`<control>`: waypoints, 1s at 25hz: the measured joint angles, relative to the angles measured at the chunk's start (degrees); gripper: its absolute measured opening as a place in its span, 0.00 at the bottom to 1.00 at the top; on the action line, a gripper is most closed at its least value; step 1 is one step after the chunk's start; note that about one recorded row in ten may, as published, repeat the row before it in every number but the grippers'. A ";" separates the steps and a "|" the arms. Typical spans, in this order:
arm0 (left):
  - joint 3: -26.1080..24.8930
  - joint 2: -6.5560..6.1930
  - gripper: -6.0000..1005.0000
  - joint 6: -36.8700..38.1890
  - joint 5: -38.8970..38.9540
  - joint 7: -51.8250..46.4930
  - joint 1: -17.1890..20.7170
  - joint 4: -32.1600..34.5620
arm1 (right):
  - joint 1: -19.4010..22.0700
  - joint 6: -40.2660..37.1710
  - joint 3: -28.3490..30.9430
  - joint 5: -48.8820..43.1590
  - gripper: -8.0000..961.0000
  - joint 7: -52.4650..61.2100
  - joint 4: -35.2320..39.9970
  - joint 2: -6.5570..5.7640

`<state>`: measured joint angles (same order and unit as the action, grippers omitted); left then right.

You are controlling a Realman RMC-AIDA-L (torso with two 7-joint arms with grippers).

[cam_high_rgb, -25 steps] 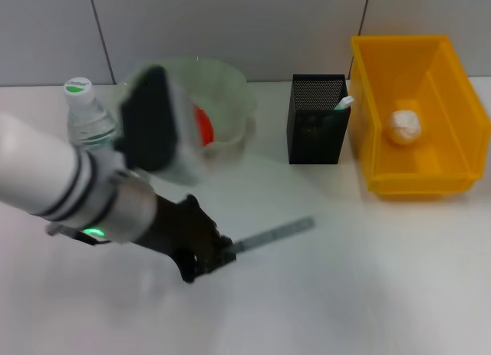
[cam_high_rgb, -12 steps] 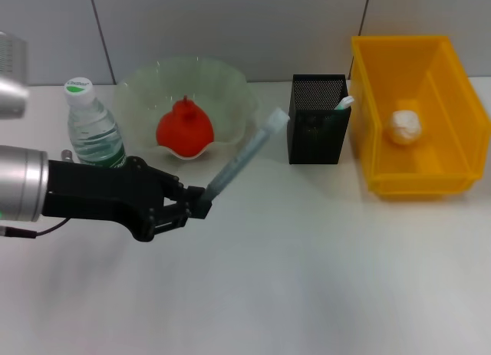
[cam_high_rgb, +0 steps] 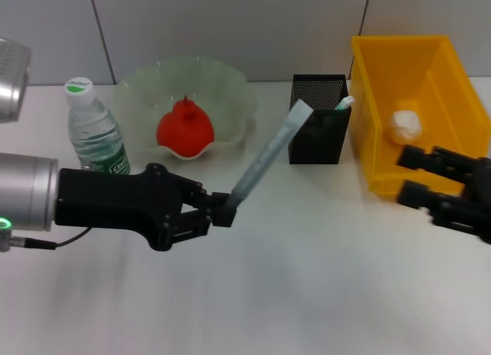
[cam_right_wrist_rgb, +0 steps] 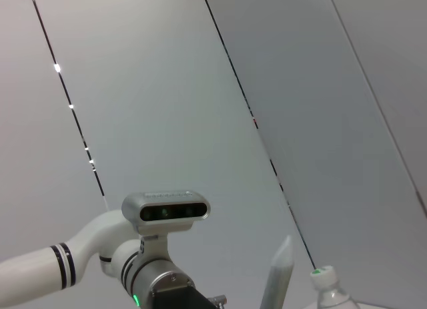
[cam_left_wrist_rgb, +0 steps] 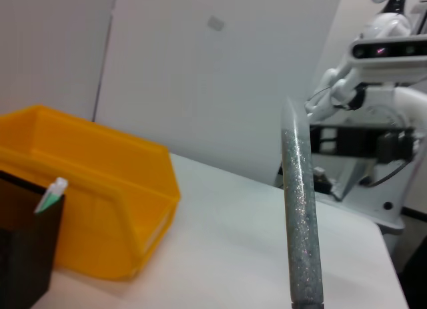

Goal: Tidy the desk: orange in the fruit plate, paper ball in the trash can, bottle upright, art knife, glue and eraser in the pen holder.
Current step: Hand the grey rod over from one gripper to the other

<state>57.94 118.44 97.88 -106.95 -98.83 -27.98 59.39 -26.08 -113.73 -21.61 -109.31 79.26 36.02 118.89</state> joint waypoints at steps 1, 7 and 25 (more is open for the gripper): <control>0.05 0.01 0.16 0.02 0.06 0.12 -0.41 -0.60 | -0.78 1.25 -0.66 0.00 0.76 -1.28 -1.77 0.00; 0.69 0.09 0.16 -0.23 0.20 1.84 -1.91 -3.18 | -6.48 6.71 -3.17 0.45 0.76 -3.17 -9.82 0.32; 1.79 0.03 0.17 -2.25 0.26 2.86 -3.05 -5.73 | -11.32 11.21 -6.19 0.44 0.76 -4.94 -15.56 0.43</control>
<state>59.73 118.47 95.63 -106.69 -95.96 -31.03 53.66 -37.41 -102.52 -27.79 -108.87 74.32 20.47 119.31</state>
